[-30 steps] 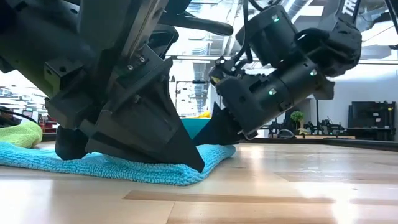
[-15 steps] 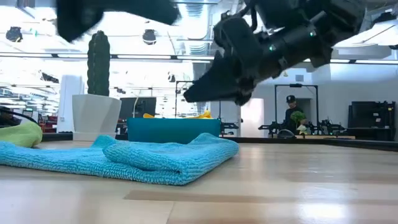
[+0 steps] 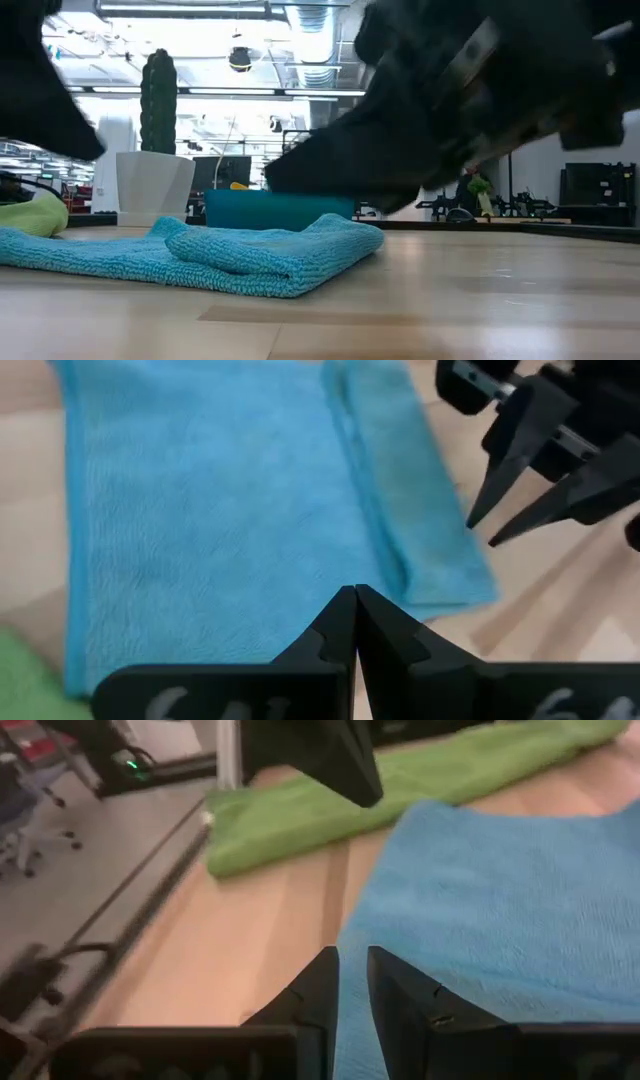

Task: Fold microfiber towels
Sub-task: Fold the blue towel

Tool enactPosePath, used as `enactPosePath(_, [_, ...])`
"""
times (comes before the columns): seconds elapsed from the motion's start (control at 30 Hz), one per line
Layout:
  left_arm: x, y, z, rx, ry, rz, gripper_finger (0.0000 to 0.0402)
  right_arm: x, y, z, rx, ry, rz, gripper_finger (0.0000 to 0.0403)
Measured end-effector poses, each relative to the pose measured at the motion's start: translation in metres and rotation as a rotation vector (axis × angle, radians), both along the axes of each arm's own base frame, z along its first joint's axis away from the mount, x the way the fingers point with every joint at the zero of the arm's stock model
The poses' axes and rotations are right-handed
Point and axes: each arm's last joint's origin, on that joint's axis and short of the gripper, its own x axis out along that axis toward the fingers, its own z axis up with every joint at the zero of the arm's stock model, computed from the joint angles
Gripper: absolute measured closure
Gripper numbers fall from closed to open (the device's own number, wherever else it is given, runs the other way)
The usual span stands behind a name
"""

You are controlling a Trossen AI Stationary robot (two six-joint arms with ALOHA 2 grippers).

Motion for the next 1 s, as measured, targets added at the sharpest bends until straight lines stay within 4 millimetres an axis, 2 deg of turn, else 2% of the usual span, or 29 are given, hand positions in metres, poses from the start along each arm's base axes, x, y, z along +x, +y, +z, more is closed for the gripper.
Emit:
enactPosePath(0.13, [-0.002,0.001,-0.008,-0.034,0.036,0.024,0.0401,0.017,0.001,-0.007,0.003,0.003,-0.018,0.0321])
enactPosePath(0.2, [-0.002,0.001,-0.009,-0.045,0.056,0.022,0.0401,0.024,-0.001,-0.019,0.0,0.054,-0.031,0.0321])
enactPosePath(0.27, [-0.002,0.001,-0.009,-0.05,0.071,0.018,0.0401,0.028,0.0,-0.03,-0.005,0.096,-0.029,0.0321])
enactPosePath(0.37, [-0.003,0.0,-0.009,-0.058,0.081,0.017,0.0401,0.031,0.005,-0.037,0.004,0.124,0.009,0.0321])
enactPosePath(0.47, [-0.003,0.0,-0.01,-0.073,0.099,0.015,0.0401,0.031,0.007,-0.034,-0.011,0.15,0.013,0.0321])
enactPosePath(0.63, [-0.003,0.0,-0.01,-0.073,0.095,0.018,0.0401,0.029,0.009,-0.009,-0.063,0.102,0.047,0.0321])
enactPosePath(0.73, [-0.003,0.0,-0.009,-0.076,0.094,0.017,0.0401,0.034,0.015,0.015,-0.076,-0.016,0.041,0.0321])
enactPosePath(0.77, [-0.003,0.0,-0.009,-0.076,0.094,0.017,0.0401,0.034,0.017,0.017,-0.085,-0.029,0.042,0.0321])
enactPosePath(1.0, [-0.003,0.0,-0.009,-0.079,0.096,0.016,0.0401,0.037,0.019,-0.016,-0.081,0.061,0.027,0.0321])
